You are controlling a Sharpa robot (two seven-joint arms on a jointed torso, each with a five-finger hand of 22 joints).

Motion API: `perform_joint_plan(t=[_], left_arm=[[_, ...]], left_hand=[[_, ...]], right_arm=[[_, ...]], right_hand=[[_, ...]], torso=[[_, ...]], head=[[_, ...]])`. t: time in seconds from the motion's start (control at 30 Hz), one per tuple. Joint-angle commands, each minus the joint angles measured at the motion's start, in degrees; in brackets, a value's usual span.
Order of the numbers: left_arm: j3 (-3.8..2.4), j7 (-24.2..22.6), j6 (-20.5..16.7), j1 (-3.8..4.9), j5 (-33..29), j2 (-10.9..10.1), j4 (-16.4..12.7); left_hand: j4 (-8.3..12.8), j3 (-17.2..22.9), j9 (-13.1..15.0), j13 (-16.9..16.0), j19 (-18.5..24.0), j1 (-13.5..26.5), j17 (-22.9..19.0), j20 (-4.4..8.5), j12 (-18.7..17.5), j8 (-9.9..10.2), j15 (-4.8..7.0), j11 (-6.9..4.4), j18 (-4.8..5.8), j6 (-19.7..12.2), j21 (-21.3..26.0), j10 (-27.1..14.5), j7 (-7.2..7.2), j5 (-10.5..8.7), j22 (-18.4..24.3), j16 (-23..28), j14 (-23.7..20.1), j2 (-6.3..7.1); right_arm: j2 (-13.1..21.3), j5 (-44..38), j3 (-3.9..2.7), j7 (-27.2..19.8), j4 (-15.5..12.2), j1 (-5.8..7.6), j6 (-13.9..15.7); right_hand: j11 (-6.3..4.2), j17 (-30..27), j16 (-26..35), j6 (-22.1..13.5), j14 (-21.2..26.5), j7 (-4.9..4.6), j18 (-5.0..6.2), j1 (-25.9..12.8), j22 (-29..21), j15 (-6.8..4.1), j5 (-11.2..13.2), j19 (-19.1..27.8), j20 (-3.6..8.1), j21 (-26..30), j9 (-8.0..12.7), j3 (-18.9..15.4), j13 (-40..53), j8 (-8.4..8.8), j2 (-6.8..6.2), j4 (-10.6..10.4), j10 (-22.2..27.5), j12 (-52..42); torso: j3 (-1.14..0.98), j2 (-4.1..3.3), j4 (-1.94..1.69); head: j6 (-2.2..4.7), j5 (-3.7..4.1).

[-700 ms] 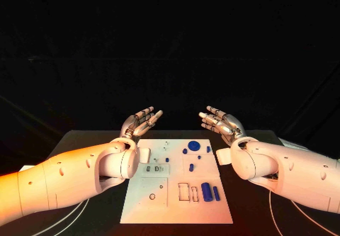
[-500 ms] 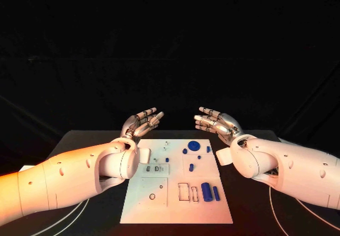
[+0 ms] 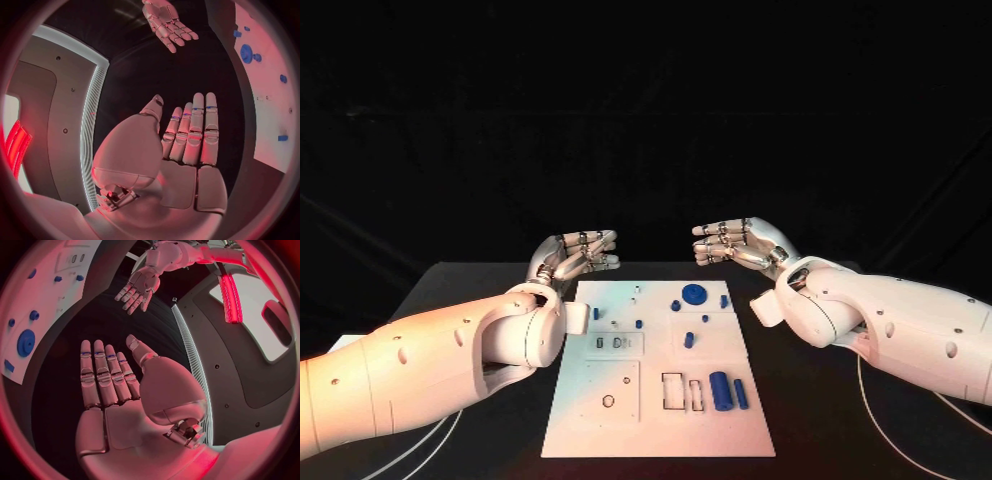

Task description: Assemble the parts on the task board

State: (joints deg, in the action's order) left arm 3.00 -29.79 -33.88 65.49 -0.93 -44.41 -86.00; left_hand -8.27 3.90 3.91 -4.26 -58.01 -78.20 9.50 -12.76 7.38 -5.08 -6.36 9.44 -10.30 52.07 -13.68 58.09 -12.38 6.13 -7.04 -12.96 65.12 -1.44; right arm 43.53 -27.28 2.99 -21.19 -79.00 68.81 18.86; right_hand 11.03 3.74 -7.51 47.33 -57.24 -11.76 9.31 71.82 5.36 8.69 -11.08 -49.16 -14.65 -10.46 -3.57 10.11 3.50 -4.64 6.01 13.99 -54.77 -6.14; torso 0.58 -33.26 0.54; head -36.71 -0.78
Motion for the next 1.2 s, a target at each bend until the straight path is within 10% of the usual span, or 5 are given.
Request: perform_joint_plan(t=[0.03,0.17,0.53,0.97,1.2], left_arm=[[-0.10,-1.4,1.6,0.10,0.8,-0.3,-0.7],[-0.27,-1.2,2.1,0.13,0.0,-1.0,-2.4],[-0.90,-1.6,3.2,0.80,-0.9,-4.0,-7.9],[-1.74,-0.9,3.6,1.44,-1.0,-6.6,-13.6],[-1.95,-0.6,3.7,1.97,-1.0,-7.6,-15.2]], left_hand=[[-0.1,-0.3,0.0,-0.1,-3.1,-0.4,1.9,1.08,0.3,-0.2,1.06,-0.71,-0.29,1.3,-1.0,1.7,0.44,-0.01,-0.4,-1.5,3.5,-0.11],[-0.3,-0.5,-0.1,0.0,-3.5,-0.3,2.6,1.26,-0.2,-0.1,1.09,-0.69,-0.17,1.5,-0.9,1.8,0.39,-0.01,-0.3,-1.4,3.4,-0.14],[0.1,-1.4,-0.1,0.4,-6.2,-0.7,5.6,1.88,-1.4,0.6,1.68,-0.92,-0.22,2.2,-1.1,1.9,0.55,-0.03,-0.4,-2.5,5.6,0.53],[0.2,-1.4,-0.1,0.4,-6.3,-0.9,5.9,1.94,-1.5,0.6,1.70,-0.95,-0.18,2.4,-1.1,2.1,0.56,0.01,-0.3,-2.5,5.6,0.36],[0.2,-1.4,-0.1,0.4,-6.3,-0.9,5.9,1.94,-1.5,0.6,1.70,-0.94,-0.17,2.4,-1.0,2.1,0.56,0.01,-0.3,-2.5,5.5,0.32]], right_arm=[[-0.1,-13.2,-0.30,2.5,0.7,0.37,0.6],[-0.1,-23.4,-0.78,5.2,1.2,0.65,1.5],[-1.4,-49.8,-1.29,13.2,1.4,1.93,1.7],[-3.1,-69.4,-1.35,24.7,0.7,3.35,-5.4],[-3.7,-73.3,-1.41,26.8,0.5,3.82,-6.5]], right_hand=[[-2.15,0.5,-1.3,7.7,-11.1,-0.89,1.28,1.4,1.0,-3.21,0.3,-8.6,3.18,-4.1,-0.3,3.1,0.1,0.30,-1.48,2.5,-7.9,0.3],[-3.68,1.5,-2.9,10.0,-16.7,0.29,1.15,5.0,3.1,-5.47,0.0,-13.1,5.71,-8.3,-0.4,3.7,0.4,0.05,-4.74,2.7,-12.2,-0.2],[-7.73,9.0,-18.6,14.8,-29.0,3.61,0.89,3.0,12.5,-10.39,-4.6,-23.4,10.98,-24.9,-0.3,1.2,1.1,-0.11,-6.67,2.2,-19.8,-0.3],[-7.25,42.4,-53.3,13.9,-29.1,3.84,1.12,-1.1,19.3,-9.97,-3.7,-22.0,10.54,-35.4,-0.3,4.4,0.7,0.83,-7.30,1.9,-16.3,2.3],[-6.86,45.0,-55.7,13.8,-28.2,3.87,1.10,-1.8,20.7,-9.68,-3.4,-20.7,10.21,-37.5,-0.3,5.3,0.4,0.83,-7.68,1.6,-14.4,2.5]], torso=[[0.06,-1.21,-0.27],[0.08,-1.97,-0.39],[0.67,-4.66,-0.99],[1.08,-8.13,-2.17],[0.95,-9.52,-2.44]], head=[[0.34,0.38],[0.73,0.41],[1.60,1.38],[2.60,2.39],[3.03,2.63]])
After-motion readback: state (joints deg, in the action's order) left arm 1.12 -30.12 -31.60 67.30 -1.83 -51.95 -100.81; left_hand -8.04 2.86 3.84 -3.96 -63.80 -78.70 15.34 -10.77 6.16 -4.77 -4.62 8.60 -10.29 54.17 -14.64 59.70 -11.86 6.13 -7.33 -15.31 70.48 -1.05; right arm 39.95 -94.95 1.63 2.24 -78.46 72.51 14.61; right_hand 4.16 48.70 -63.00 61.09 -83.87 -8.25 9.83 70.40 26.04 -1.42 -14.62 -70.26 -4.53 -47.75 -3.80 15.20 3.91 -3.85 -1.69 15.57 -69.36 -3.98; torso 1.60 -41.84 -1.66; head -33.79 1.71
